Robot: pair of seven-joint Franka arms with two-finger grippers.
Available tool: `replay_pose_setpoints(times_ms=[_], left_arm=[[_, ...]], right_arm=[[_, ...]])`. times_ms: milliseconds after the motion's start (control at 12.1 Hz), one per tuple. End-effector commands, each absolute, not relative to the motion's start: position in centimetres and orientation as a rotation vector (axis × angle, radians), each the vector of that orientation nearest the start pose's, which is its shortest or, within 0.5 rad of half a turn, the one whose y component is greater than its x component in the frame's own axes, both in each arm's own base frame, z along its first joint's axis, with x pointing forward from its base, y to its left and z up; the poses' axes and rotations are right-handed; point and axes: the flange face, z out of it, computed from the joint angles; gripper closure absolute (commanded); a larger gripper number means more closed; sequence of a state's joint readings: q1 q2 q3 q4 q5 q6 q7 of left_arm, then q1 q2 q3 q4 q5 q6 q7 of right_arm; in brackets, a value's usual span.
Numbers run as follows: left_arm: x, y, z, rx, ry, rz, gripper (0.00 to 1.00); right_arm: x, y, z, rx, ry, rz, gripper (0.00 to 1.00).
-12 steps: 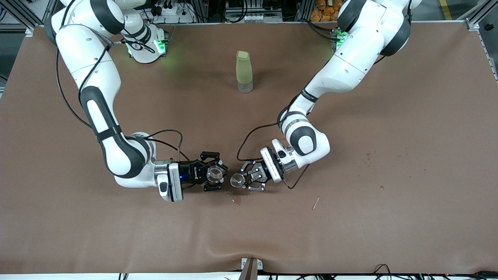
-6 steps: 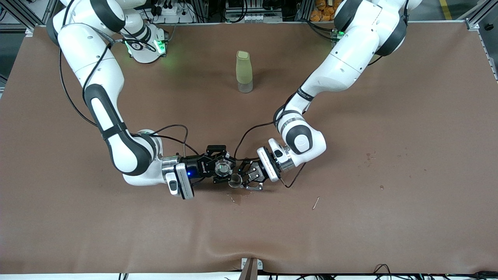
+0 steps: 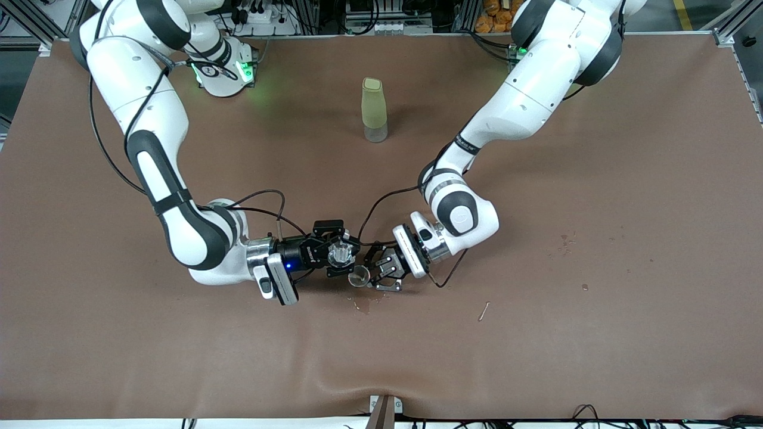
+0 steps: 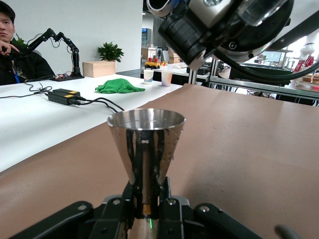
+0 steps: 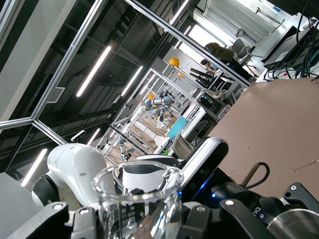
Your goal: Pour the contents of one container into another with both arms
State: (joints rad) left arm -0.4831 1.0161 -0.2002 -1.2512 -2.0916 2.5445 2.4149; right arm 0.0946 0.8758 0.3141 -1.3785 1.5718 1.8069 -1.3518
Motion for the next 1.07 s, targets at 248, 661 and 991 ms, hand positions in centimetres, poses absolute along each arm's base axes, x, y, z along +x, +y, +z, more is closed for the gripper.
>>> replay_pose_setpoints(times_ms=[248,661,991], left_arm=[[62.6,-44.8,16.5,1.725,-0.985,1.309,1.00],[62.4,-45.0,16.6,1.728,-0.942,1.308,1.00],[62.3,-45.0,16.4,1.731,-0.935,1.306,1.00]], right_arm=[[66.8,31.3,25.9,-1.413,-0.465,-0.431,1.00],[66.8,31.6,27.6,-1.463,-0.402,-0.382,1.00],[66.7,31.8,28.0,-1.477,-0.342,-0.314,1.00]])
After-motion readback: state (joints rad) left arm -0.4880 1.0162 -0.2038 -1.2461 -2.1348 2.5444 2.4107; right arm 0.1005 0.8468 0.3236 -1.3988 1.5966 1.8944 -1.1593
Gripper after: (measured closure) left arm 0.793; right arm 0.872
